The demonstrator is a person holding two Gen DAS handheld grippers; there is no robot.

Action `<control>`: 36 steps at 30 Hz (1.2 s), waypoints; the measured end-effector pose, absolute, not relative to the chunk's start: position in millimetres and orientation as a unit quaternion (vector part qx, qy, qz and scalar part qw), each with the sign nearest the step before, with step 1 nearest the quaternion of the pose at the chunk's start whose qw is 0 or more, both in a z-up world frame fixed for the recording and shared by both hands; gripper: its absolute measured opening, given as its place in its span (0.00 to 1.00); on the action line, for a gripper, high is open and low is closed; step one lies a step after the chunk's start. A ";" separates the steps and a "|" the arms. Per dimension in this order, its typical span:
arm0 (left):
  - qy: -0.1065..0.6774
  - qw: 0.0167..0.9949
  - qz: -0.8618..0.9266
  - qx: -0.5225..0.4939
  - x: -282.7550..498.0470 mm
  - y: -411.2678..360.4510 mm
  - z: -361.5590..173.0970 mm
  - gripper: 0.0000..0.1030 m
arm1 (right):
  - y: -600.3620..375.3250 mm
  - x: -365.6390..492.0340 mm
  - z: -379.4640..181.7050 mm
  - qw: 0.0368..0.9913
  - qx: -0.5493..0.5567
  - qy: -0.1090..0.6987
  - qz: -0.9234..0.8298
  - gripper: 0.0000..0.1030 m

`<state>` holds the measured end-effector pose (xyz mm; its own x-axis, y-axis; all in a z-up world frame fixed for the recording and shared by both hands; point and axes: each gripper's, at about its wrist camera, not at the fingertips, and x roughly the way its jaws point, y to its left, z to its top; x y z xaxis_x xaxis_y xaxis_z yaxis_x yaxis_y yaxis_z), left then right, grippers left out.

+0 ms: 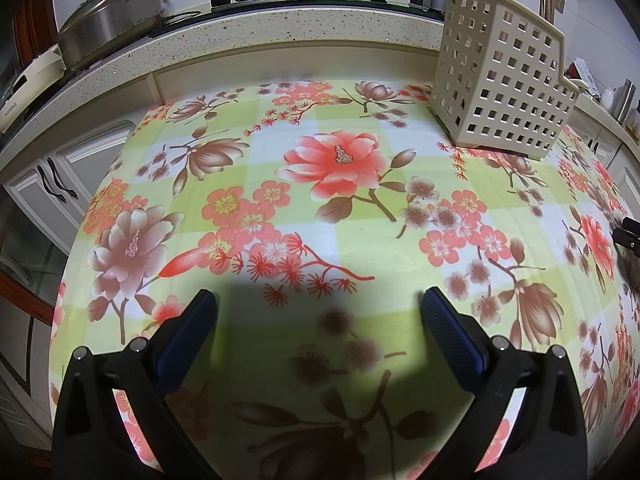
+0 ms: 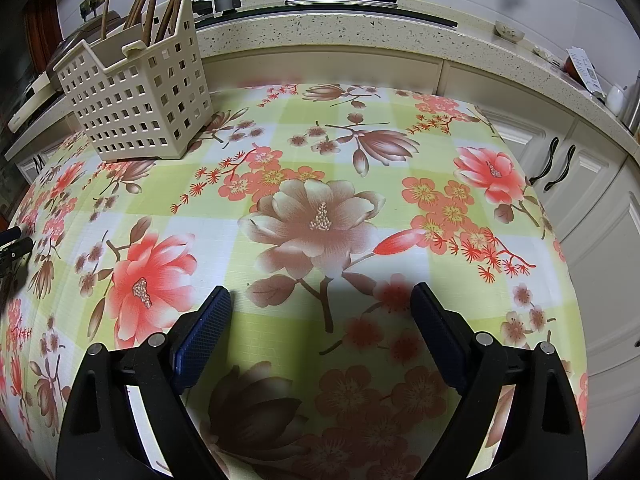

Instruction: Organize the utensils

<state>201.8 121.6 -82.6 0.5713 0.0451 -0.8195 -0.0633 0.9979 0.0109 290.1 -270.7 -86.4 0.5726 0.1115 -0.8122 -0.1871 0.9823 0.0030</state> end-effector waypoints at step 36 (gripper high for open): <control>0.237 0.971 -0.042 -0.008 158.2 23.3 -9.9 0.96 | -199.3 218.7 -19.3 0.965 -0.025 0.214 0.150 0.93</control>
